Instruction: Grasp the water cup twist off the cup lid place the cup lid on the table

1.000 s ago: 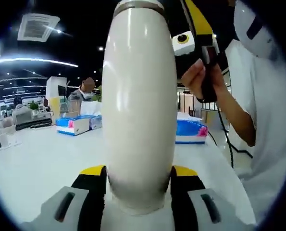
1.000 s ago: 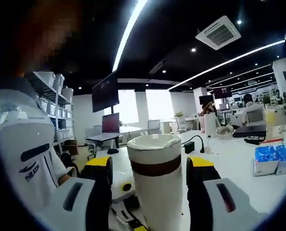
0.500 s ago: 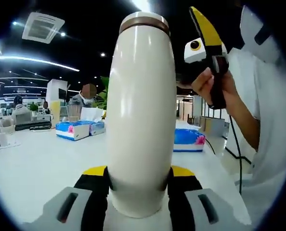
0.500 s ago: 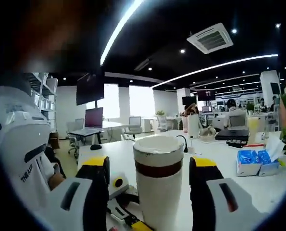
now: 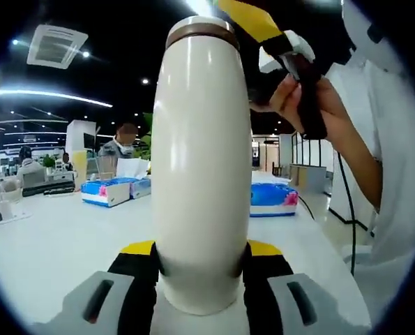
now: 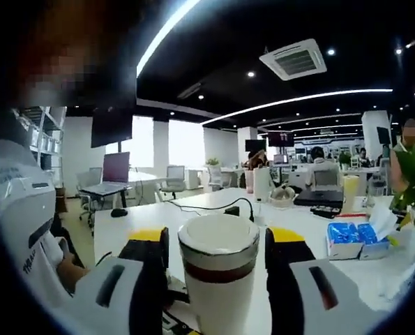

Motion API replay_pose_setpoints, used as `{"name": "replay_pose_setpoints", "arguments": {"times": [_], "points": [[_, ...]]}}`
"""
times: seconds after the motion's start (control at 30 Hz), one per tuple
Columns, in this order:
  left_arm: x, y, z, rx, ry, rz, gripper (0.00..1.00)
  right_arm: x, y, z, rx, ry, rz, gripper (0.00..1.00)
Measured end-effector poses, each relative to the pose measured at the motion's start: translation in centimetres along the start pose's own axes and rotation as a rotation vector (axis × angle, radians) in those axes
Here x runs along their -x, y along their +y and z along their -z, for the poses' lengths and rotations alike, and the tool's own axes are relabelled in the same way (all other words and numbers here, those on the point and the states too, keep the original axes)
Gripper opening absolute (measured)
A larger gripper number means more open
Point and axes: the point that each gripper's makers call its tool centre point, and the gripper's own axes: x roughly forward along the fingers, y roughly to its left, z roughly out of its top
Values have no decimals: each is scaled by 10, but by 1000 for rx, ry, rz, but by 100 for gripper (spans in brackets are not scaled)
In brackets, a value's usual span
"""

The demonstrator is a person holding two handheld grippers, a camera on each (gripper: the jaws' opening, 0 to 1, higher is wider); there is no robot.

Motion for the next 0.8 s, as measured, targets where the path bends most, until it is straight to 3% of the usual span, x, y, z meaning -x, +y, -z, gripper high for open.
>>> {"name": "replay_pose_setpoints", "arguments": {"times": [0.33, 0.8], "points": [[1, 0, 1, -13, 3, -2, 49, 1, -3, 1, -55, 12, 7, 47], [1, -1, 2, -31, 6, -2, 49, -1, -3, 1, -48, 3, -1, 46]]}}
